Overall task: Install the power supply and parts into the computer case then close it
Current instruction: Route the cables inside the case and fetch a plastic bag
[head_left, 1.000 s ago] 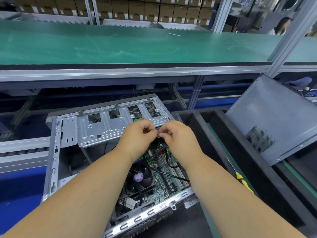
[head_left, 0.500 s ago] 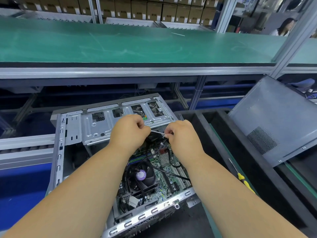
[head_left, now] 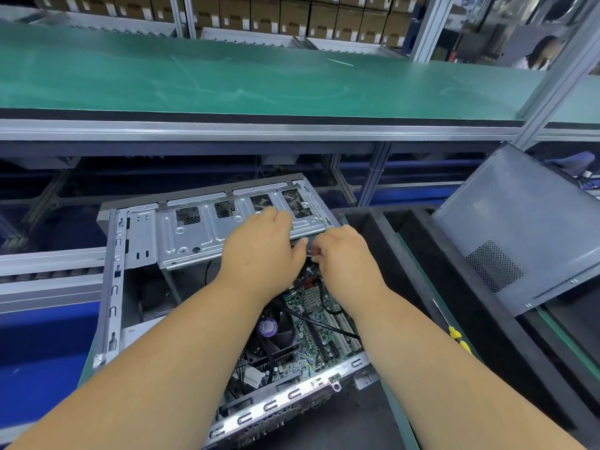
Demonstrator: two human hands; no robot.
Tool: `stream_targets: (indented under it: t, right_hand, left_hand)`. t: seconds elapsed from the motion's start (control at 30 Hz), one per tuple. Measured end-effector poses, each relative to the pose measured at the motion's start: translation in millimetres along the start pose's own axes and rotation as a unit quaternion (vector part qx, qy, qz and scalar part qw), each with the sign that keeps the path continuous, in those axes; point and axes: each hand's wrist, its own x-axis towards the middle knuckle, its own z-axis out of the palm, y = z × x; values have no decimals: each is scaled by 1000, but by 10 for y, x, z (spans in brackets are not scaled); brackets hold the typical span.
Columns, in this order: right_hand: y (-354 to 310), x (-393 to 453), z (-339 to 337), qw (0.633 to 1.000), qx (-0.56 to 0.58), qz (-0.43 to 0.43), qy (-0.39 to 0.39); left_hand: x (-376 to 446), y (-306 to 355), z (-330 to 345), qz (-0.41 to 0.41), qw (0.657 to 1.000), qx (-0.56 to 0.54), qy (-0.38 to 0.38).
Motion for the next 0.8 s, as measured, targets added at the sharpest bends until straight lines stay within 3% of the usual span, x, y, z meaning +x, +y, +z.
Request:
stream_targets:
  t: [0.07, 0.13, 0.27, 0.33, 0.5, 0.7, 0.8]
  right_hand:
    - [2, 1, 9, 1000, -7, -6, 2]
    - [4, 3, 18, 1000, -10, -11, 5]
    - [9, 3, 22, 1000, -8, -21, 12]
    - [9, 2, 23, 999, -18, -25, 14]
    - [-1, -19, 26, 999, -9, -26, 42]
    - [-10, -26, 37, 1000, -7, -6, 26]
    - [-8, -24, 32, 1000, -13, -2, 19]
  left_hand:
    - [5, -12, 1, 23, 997, -16, 65]
    - [16, -28, 35, 65, 995, -43, 66]
    - [28, -37, 186, 94, 992, -17, -87]
    - [39, -39, 241, 79, 989, -22, -124]
    - [21, -38, 292, -65, 972, -168, -149]
    - [-5, -48, 310, -270, 866, -370, -203]
    - [-36, -35, 307, -288, 858, -369, -213]
